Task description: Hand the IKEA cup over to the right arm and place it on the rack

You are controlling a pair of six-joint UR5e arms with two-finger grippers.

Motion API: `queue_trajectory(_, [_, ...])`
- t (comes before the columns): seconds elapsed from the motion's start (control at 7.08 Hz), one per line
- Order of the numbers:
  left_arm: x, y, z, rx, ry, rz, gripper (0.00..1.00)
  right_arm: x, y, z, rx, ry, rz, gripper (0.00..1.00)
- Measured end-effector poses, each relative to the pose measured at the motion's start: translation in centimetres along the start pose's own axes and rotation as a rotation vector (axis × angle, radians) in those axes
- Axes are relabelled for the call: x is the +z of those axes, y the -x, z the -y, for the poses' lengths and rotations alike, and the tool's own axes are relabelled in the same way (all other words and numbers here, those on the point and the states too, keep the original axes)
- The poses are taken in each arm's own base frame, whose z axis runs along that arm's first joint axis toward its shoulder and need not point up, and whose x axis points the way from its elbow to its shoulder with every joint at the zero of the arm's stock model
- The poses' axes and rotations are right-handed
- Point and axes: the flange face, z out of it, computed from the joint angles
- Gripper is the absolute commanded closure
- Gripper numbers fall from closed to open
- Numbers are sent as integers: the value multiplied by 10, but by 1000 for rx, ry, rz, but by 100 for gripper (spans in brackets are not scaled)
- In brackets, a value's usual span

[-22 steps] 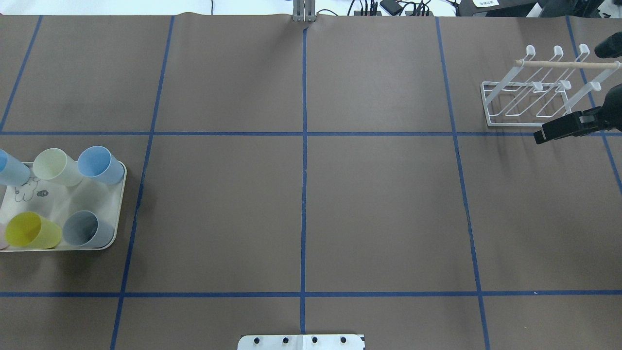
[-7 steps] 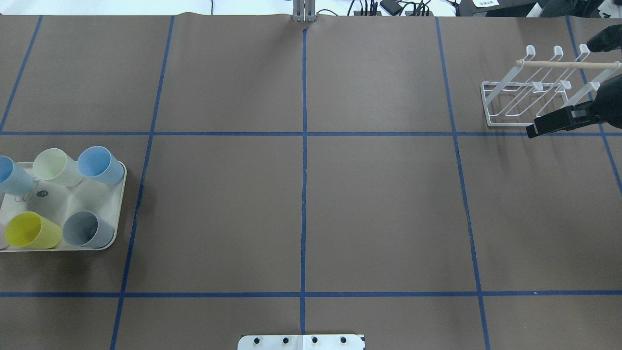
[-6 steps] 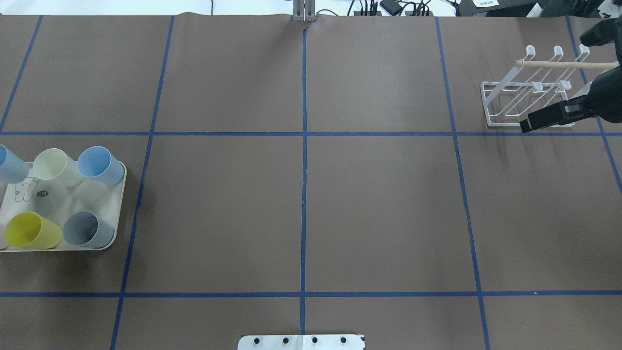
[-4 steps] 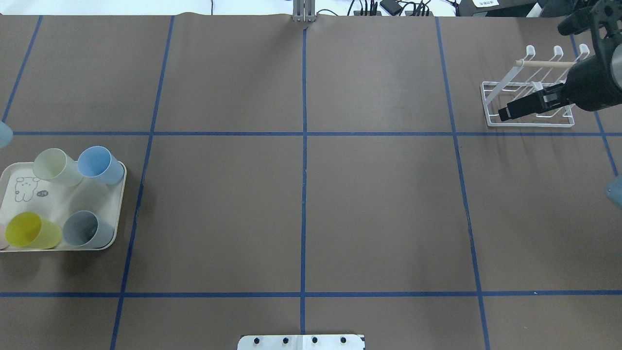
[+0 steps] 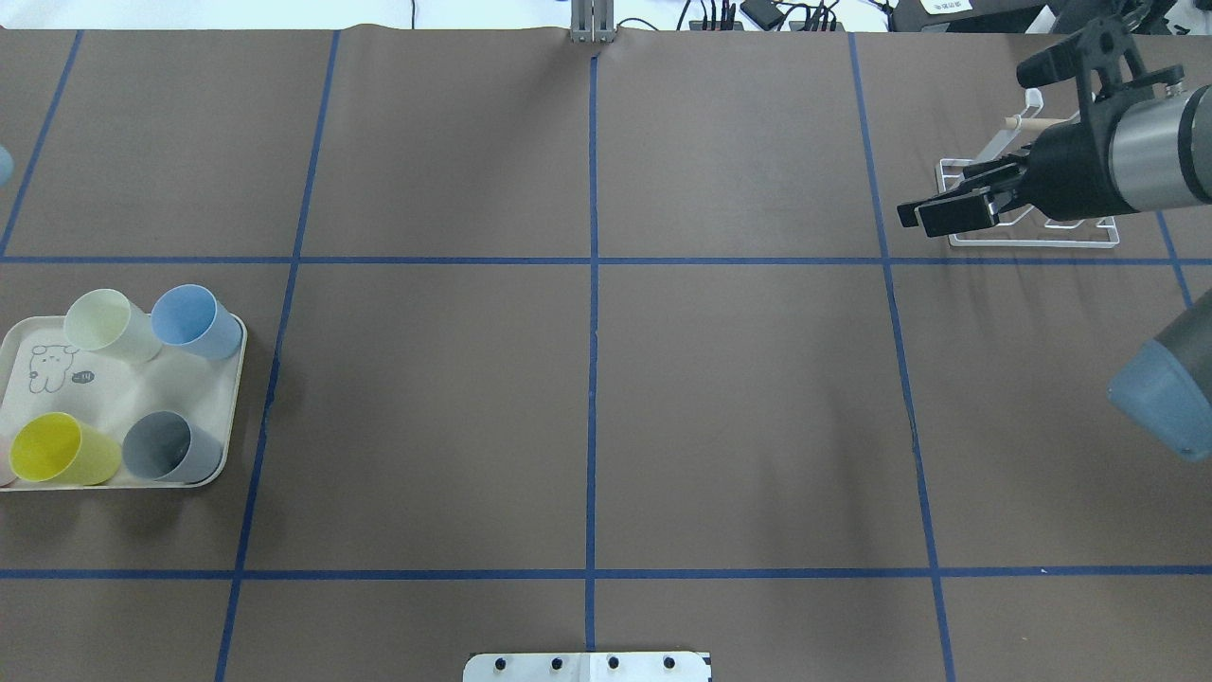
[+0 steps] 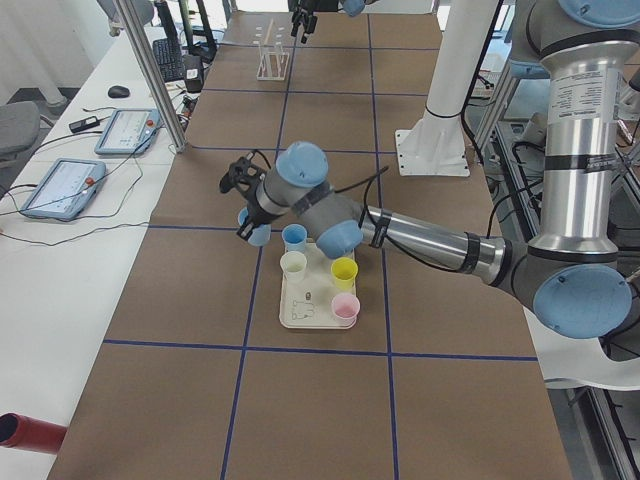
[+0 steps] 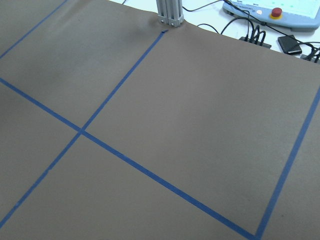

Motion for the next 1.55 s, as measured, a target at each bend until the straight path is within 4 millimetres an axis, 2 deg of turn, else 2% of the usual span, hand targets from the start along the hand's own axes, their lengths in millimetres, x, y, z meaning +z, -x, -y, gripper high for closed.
queue_trajectory(0.14, [-8,-44,11,-88,20,-91,100,8,15,-4,-62,-43,43,1])
queue_trajectory(0.28, [-7,-90,21,-158,51,-198,100,13,30,-7,-116,-84,92,1])
queue_trajectory(0.57, [13,-190,33,-302,120,-395,100,20,59,0,-172,-151,151,1])
queue_trajectory(0.71, [26,-233,32,-375,143,-458,100,27,76,3,-193,-186,166,1])
queue_trajectory(0.99, [54,-304,26,-491,162,-541,100,50,122,0,-238,-292,224,2])
queue_trajectory(1.27, [70,-349,26,-560,196,-620,100,64,157,-16,-313,-402,308,2])
queue_trajectory(1.55, [96,-360,20,-607,218,-727,100,74,185,-36,-344,-481,370,2])
